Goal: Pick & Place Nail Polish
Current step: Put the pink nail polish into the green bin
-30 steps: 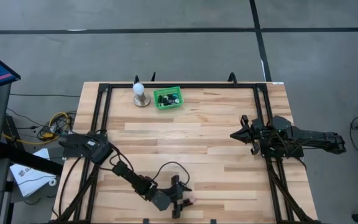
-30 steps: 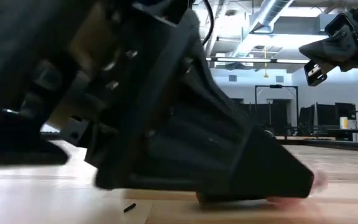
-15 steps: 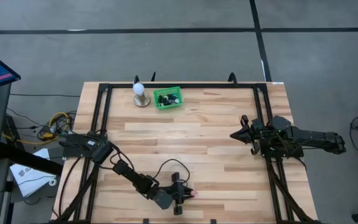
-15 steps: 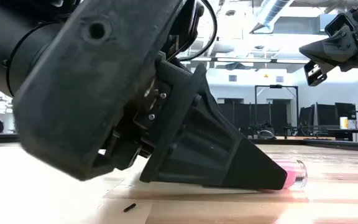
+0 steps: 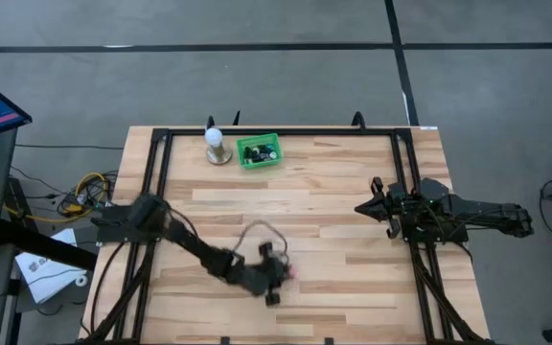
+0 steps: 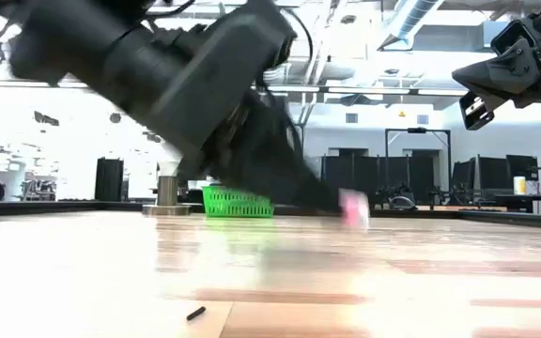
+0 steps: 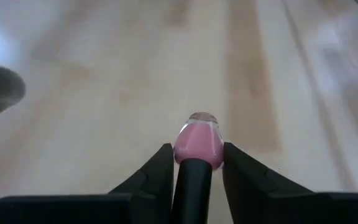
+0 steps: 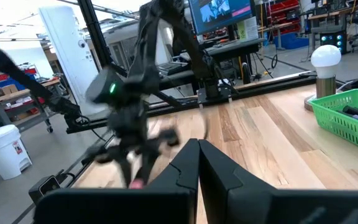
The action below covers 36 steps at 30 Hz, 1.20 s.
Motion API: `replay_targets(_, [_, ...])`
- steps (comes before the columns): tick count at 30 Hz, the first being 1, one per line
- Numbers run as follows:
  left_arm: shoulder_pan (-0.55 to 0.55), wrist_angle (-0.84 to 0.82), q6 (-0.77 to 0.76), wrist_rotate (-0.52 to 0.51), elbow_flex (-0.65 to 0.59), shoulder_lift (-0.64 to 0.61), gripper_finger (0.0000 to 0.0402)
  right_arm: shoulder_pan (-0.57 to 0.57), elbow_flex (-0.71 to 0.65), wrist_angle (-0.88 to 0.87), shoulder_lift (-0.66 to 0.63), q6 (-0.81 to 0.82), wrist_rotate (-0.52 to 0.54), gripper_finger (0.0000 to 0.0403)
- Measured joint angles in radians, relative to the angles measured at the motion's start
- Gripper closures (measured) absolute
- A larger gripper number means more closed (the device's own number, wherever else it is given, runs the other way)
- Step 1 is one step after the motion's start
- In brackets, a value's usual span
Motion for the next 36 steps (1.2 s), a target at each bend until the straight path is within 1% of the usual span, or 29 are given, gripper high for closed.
replay_targets(6, [0.154, -0.052, 0.124, -0.033, -0.150, -0.243, 0.0304, 0.000, 0.000, 0.000, 0.000, 0.000, 0.000, 0.0403])
replay_targets(10, [0.297, -0.041, 0.185, -0.081, -0.251, -0.411, 0.0304, 0.000, 0.000, 0.000, 0.000, 0.000, 0.000, 0.0403])
replay_targets(15, [0.509, -0.038, 0.249, -0.081, -0.330, -0.575, 0.0304, 0.000, 0.000, 0.000, 0.000, 0.000, 0.000, 0.0403])
replay_targets(17, [0.598, -0.034, 0.252, -0.041, -0.346, -0.616, 0.0304, 0.000, 0.000, 0.000, 0.000, 0.000, 0.000, 0.0403])
replay_targets(21, [0.752, -0.032, 0.306, 0.057, -0.349, -0.627, 0.0304, 0.000, 0.000, 0.001, 0.000, 0.000, 0.000, 0.0403])
replay_targets(23, [0.811, -0.015, 0.315, 0.106, -0.347, -0.612, 0.0304, 0.000, 0.000, 0.000, 0.000, 0.000, 0.000, 0.0403])
replay_targets(25, [0.852, -0.019, 0.304, 0.126, -0.348, -0.593, 0.0304, 0.000, 0.000, 0.000, 0.000, 0.000, -0.001, 0.0403])
replay_targets(31, [0.925, -0.011, 0.299, 0.136, -0.348, -0.514, 0.0304, 0.000, 0.000, 0.000, 0.000, 0.000, -0.001, 0.0403])
replay_targets(36, [0.926, 0.005, 0.291, 0.139, -0.348, -0.450, 0.0304, 0.000, 0.000, 0.000, 0.000, 0.000, -0.001, 0.0403])
